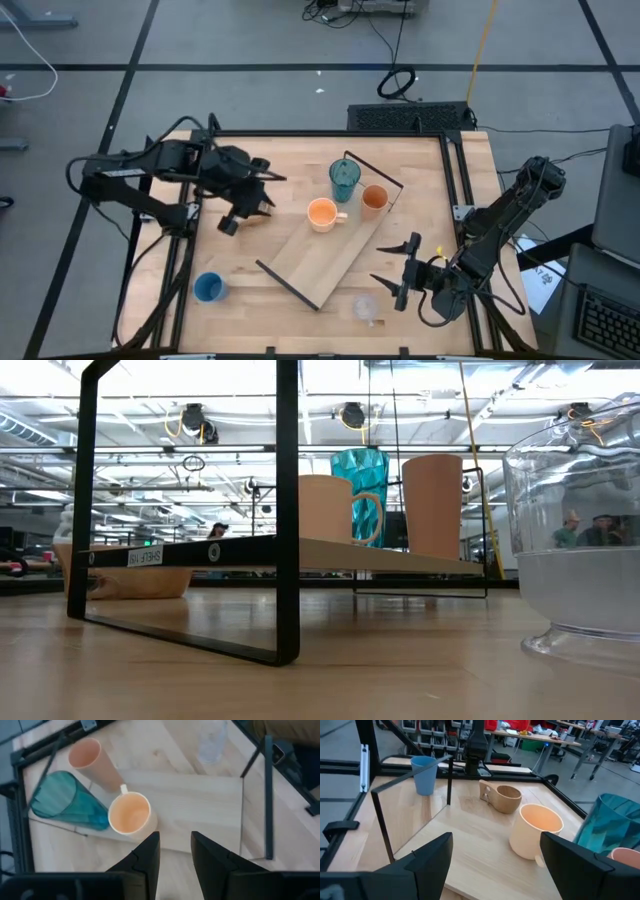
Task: Stack small to large cups/mugs on shelf
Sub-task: Put the blue cup on the shelf
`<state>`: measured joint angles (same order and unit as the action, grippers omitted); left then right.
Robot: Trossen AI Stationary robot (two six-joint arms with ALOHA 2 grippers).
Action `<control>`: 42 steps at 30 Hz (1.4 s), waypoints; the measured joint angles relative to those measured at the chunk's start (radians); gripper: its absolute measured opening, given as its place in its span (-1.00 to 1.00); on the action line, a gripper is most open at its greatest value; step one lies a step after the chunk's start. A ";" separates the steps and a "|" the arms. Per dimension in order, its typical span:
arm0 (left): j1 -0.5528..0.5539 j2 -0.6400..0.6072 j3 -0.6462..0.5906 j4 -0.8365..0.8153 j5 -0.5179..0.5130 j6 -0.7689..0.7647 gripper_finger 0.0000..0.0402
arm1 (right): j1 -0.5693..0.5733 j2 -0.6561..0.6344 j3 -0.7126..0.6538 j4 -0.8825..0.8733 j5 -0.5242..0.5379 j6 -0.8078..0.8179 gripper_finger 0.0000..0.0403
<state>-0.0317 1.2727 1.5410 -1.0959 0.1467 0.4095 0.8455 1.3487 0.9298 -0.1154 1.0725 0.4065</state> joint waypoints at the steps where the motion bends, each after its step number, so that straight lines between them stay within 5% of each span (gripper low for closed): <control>1: -0.014 -0.002 0.000 -0.002 -0.016 -0.009 -0.44 | 0.000 0.000 0.000 0.002 0.000 -0.002 0.45; 12: -0.139 -0.100 -0.026 -0.021 -0.123 -0.140 -0.44 | -0.001 0.000 0.000 0.037 0.000 -0.005 0.45; 23: -0.261 -0.294 -0.246 0.013 -0.295 -0.356 -0.44 | -0.002 0.000 0.000 0.037 0.006 -0.001 0.45; 29: -0.331 -0.362 -0.372 0.160 -0.316 -0.382 -0.44 | -0.002 0.000 0.000 0.037 0.032 0.020 0.45; 42: -0.539 -0.391 -0.498 0.251 -0.381 -0.456 -0.44 | -0.034 0.041 0.000 0.146 0.030 0.018 0.45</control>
<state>-0.5703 0.8820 1.0430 -0.8446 -0.2346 -0.0470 0.8120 1.3897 0.9301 0.0304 1.1027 0.4243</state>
